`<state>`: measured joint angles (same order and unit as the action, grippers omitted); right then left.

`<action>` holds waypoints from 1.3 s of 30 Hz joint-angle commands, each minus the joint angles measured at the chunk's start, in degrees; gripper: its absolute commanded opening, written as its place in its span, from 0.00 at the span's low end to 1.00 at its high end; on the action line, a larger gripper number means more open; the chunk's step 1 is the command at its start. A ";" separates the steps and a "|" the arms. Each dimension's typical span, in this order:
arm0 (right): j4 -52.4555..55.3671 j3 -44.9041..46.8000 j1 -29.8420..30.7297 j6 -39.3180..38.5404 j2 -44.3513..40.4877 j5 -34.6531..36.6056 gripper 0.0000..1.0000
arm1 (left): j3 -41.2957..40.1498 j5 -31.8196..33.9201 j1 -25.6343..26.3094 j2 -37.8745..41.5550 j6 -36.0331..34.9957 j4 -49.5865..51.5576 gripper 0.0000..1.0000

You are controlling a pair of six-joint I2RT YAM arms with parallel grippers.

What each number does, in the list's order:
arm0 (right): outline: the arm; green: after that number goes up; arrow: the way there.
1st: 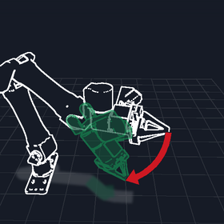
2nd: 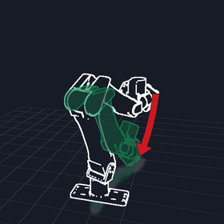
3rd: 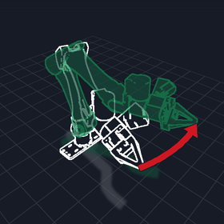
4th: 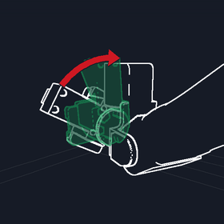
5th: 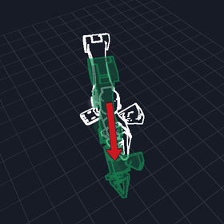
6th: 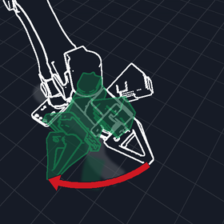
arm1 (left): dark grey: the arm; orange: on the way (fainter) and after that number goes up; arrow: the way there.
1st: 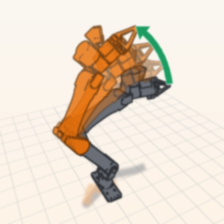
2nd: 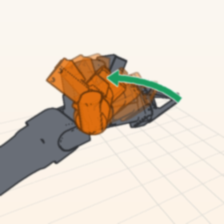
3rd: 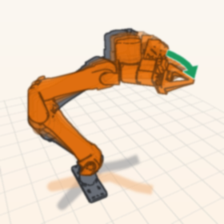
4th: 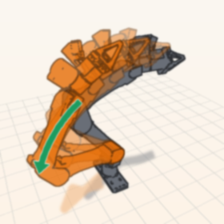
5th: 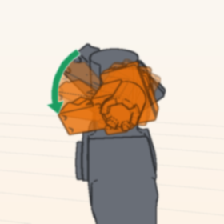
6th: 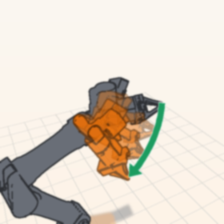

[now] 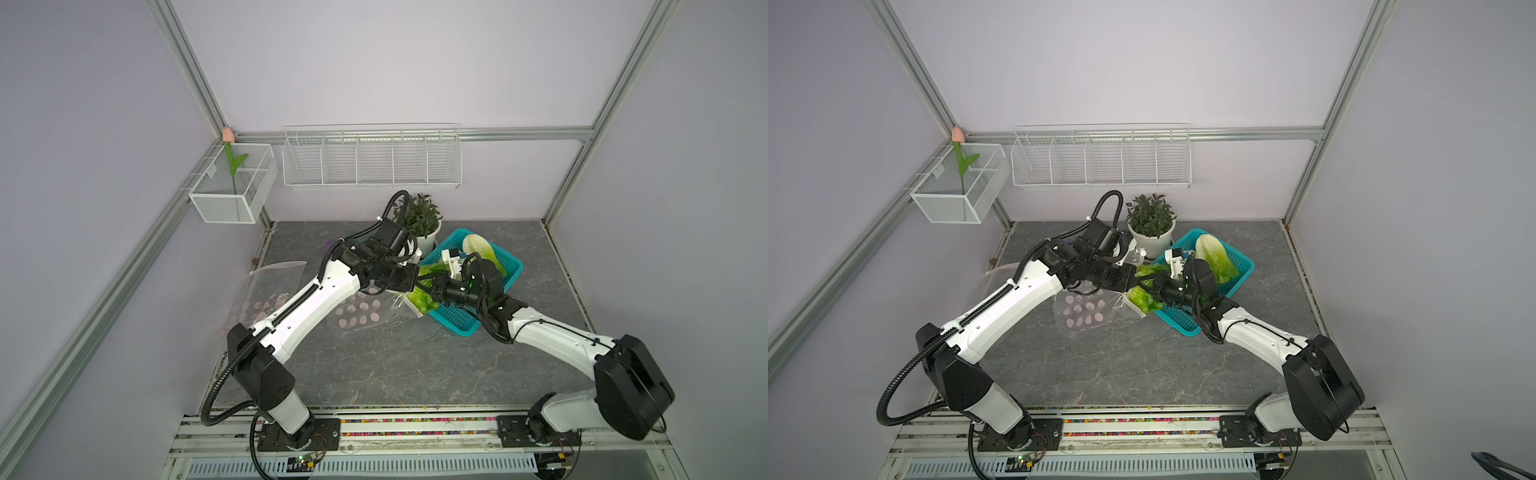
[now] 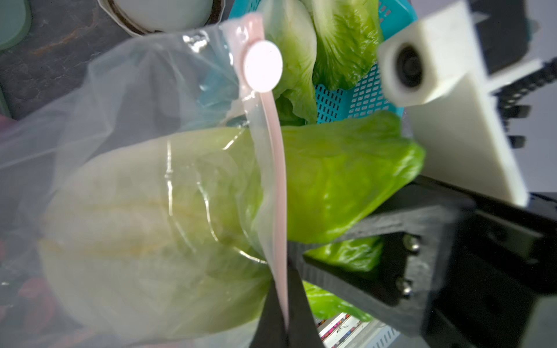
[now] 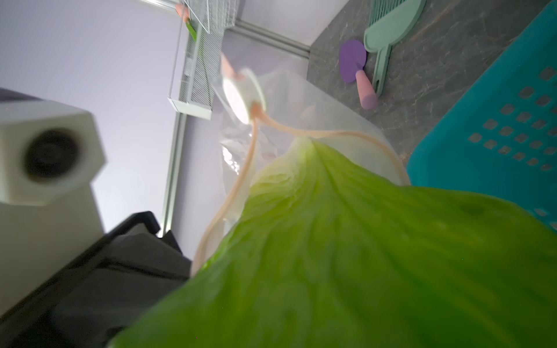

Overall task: Put the chinese cabbages into a zipper bag and zip it
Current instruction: Place the Chinese cabbage in the zipper food storage bag, then adjust the zipper food storage bag at the center of the board.

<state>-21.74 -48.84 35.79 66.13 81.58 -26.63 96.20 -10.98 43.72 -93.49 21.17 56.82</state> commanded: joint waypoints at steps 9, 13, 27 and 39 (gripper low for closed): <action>28.07 -14.48 4.51 -17.11 2.35 2.72 0.25 | -2.67 -8.57 -2.77 0.77 5.60 -10.56 0.00; 28.43 -16.99 4.93 -15.15 2.95 2.15 0.54 | -8.57 -11.79 -4.91 4.06 9.97 -17.82 0.00; 42.30 -9.07 -2.32 -19.88 -14.71 8.17 0.55 | -19.36 -18.27 -11.56 9.64 15.62 -29.12 0.00; 33.77 2.67 -0.81 -15.38 -11.62 12.94 0.26 | -18.60 -20.12 -11.30 11.97 16.45 -27.78 0.00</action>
<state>18.11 -45.58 34.52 48.82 68.55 -14.20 76.60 -29.69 32.05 -84.16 36.84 29.91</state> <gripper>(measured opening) 0.248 0.048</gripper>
